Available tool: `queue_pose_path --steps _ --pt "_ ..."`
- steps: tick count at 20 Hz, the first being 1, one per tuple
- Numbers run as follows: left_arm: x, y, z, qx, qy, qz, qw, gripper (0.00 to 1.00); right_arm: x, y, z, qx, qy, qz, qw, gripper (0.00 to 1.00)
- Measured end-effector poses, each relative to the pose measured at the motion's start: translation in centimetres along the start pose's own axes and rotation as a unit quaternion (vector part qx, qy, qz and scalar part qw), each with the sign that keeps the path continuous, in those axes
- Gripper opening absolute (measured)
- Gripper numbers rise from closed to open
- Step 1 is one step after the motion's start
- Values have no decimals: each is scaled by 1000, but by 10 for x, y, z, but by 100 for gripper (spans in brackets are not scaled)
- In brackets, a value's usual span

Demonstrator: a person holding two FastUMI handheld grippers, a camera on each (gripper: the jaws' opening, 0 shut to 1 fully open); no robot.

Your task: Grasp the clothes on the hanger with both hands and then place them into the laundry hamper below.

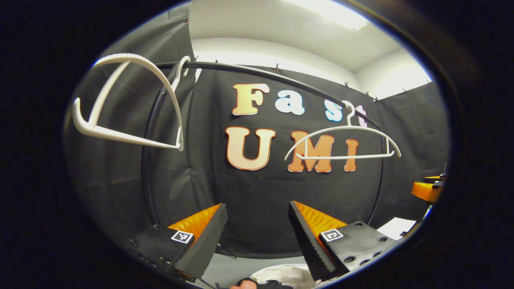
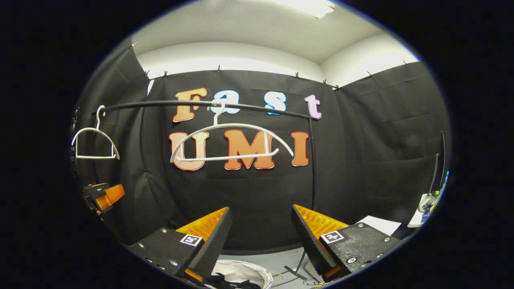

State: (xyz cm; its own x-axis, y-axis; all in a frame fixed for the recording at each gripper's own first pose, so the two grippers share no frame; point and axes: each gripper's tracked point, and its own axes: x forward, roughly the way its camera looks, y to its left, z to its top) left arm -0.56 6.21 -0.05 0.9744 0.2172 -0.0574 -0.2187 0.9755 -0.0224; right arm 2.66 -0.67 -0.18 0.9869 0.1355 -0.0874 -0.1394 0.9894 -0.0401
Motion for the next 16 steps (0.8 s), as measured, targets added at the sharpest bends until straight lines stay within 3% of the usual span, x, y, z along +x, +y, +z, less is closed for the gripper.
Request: queue_pose_path --steps 3,5,10,11,12,13,15,16 --pt "-7 9 12 8 -12 4 1000 93 -6 -20 10 -13 -19 -20 1000 92" --pt "-8 8 19 13 -22 0 1000 96 -7 -25 13 -20 -28 -29 999 92" --pt "-5 -4 34 11 -48 -17 999 93 -7 -28 31 -19 -58 -38 997 91" --pt "-7 -5 33 9 -48 -21 999 96 -8 -29 32 -21 -60 -40 997 84" --pt "-7 -7 34 7 -49 -23 999 99 -10 -30 31 -22 -60 -41 997 84" --pt "-7 -9 35 5 -49 -25 998 96 -11 -30 31 -23 -59 -40 997 91" --pt "-6 -10 35 6 -50 -27 998 96 -12 -28 30 -22 -58 -39 997 91" --pt "-6 -9 35 7 -50 -26 998 96 -10 -28 30 -22 -58 -39 997 84"
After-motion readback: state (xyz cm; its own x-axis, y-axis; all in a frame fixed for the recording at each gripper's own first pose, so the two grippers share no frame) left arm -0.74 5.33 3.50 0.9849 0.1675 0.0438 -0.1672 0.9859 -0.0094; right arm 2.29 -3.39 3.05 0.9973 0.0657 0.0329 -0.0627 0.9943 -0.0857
